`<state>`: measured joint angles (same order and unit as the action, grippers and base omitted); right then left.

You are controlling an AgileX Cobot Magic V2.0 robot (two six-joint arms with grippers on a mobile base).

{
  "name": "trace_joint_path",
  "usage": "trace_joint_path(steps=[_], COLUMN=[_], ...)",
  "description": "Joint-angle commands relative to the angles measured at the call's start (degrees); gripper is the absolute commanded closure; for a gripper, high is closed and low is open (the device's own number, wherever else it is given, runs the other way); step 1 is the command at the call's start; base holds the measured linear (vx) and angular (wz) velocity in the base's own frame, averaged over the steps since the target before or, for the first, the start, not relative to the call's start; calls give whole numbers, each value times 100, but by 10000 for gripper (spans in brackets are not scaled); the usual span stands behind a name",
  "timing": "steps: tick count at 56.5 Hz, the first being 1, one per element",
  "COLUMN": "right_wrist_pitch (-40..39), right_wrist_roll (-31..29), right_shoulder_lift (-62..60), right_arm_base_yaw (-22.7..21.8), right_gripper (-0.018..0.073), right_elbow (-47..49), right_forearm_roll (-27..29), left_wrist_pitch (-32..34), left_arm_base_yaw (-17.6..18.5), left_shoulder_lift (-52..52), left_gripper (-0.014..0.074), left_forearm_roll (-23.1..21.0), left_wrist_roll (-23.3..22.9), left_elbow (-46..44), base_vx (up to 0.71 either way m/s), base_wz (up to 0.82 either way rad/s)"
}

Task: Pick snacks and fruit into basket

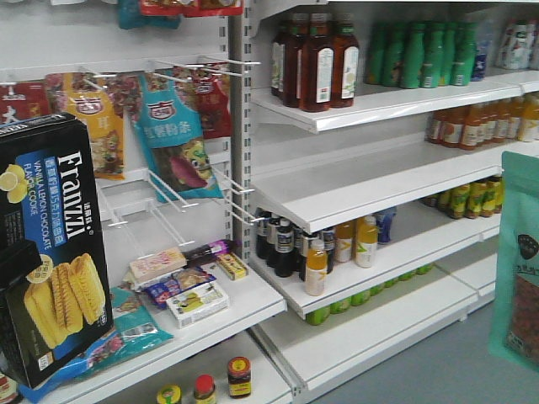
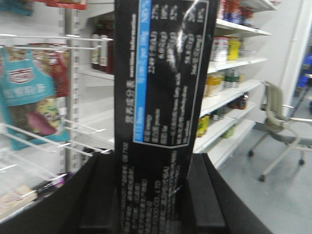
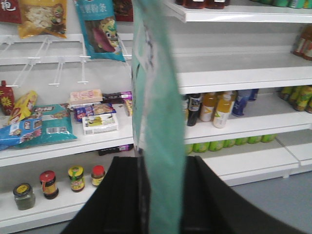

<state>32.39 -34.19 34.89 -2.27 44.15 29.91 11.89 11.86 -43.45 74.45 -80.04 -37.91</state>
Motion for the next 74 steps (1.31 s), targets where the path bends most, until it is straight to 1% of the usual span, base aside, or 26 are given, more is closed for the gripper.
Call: trace_joint_path(steps=[1, 38, 74], right_wrist_pitch=[-478, -478, -478], right_wrist_roll=[-10, -10, -10], right_shoulder_lift=[-10, -10, -10], right_arm_base_yaw=[-21, -21, -21], right_gripper=[568, 568, 568], right_elbow=[172, 172, 172], right_forearm_roll=[111, 111, 111], left_wrist_pitch=[141, 141, 133], left_arm_base_yaw=[15, 15, 15], left_shoulder_lift=[43, 43, 43], left_gripper=[594, 594, 594], left_forearm_roll=[-113, -113, -113], left_wrist_roll=[-46, -46, -46], left_elbow=[-190, -190, -190], base_vx=[-10, -6, 8], base_wz=[-50, -45, -51])
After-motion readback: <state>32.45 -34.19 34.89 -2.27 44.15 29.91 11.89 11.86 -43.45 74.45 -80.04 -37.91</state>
